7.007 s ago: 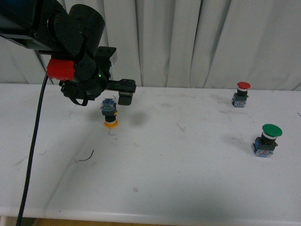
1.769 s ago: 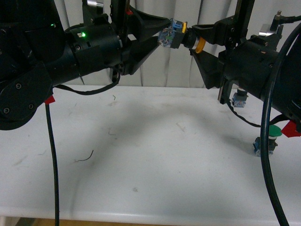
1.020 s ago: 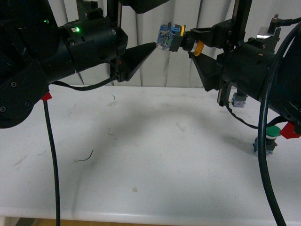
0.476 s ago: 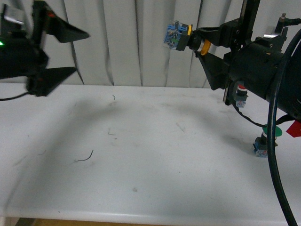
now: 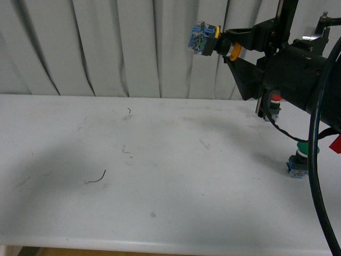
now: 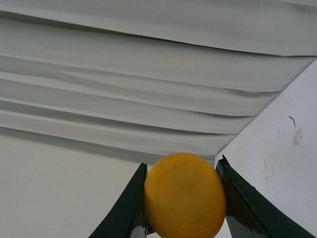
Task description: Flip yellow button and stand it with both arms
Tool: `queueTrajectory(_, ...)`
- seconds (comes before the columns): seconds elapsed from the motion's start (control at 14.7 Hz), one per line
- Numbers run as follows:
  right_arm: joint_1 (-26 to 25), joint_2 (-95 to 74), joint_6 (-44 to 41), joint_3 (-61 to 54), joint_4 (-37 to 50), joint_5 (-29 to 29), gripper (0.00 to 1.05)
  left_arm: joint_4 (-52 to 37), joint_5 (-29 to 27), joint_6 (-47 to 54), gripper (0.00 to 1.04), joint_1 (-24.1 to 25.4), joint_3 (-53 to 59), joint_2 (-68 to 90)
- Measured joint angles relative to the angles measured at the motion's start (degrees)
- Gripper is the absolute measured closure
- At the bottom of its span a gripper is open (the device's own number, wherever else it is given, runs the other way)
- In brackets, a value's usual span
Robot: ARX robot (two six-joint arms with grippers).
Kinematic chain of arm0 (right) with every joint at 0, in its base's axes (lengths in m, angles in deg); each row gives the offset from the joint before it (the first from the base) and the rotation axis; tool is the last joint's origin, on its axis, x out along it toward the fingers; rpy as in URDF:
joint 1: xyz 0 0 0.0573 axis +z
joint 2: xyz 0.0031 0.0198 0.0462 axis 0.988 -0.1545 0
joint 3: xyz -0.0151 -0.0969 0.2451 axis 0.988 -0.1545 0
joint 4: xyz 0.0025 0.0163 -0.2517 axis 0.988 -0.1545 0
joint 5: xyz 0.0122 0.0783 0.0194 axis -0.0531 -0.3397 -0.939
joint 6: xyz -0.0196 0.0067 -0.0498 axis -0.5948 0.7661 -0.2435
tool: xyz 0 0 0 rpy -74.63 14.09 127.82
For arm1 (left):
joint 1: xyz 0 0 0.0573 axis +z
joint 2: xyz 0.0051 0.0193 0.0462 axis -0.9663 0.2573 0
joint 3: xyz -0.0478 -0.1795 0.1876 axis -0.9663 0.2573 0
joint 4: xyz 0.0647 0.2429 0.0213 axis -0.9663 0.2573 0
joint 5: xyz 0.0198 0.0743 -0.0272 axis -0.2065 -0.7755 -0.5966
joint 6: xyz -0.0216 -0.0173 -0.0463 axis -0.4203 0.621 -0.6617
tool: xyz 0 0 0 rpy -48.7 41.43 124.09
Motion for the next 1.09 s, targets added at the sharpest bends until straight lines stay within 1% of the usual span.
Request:
queueTrajectory(0.07, -0.2, 0.3, -0.1, 0.0, 0.0, -0.1, 0.68, 4.6, -0.5, 2.4, 0.07, 0.2, 0.9, -8.1)
queueTrajectory(0.14, -0.9, 0.9, -0.1, 0.0, 0.1, -0.3, 0.68, 13.7, -1.1, 4.8, 0.07, 2.8, 1.2, -20.7)
queueTrajectory(0.2, -1.2, 1.4, -0.5, 0.0, 0.0, -0.8, 0.68, 1.9, -9.9, -3.7, 0.53, -1.0, 15.5, -40.0)
queueTrajectory(0.34, -1.2, 1.8, -0.8, 0.0, 0.1, -0.9, 0.68, 0.9, -13.2, -4.8, 0.84, -4.1, 21.0, -43.3)
queueTrajectory(0.41, -1.2, 1.9, -1.0, 0.0, 0.1, -0.9, 0.68, 0.6, -19.3, -5.0, 1.00, -10.1, 22.7, -45.3)
queueTrajectory(0.48, -1.2, 1.9, -1.1, 0.0, 0.1, -0.9, 0.68, 0.1, -19.5, -5.0, 1.03, -11.9, 23.9, -46.5)
queueTrajectory(0.54, -1.1, 2.1, -1.3, 0.0, 0.0, -0.9, 0.68, 0.1, -20.6, -5.1, 1.03, -11.5, 25.1, -47.2)
queueTrajectory(0.95, -0.7, 2.2, -1.8, 0.0, 0.0, -1.0, 0.68, 0.2, -20.6, -5.0, 1.03, -11.3, 27.2, -49.2)
queueTrajectory(1.02, -0.6, 2.2, -1.9, 0.0, 0.0, -1.0, 0.68, 1.9, -20.6, -5.0, 1.03, -11.4, 27.2, -50.2)
queueTrajectory(1.09, -0.3, 2.2, -2.1, 0.1, 0.0, -1.0, 0.68, 6.3, -20.6, -5.0, 1.03, -11.3, 28.0, -54.4)
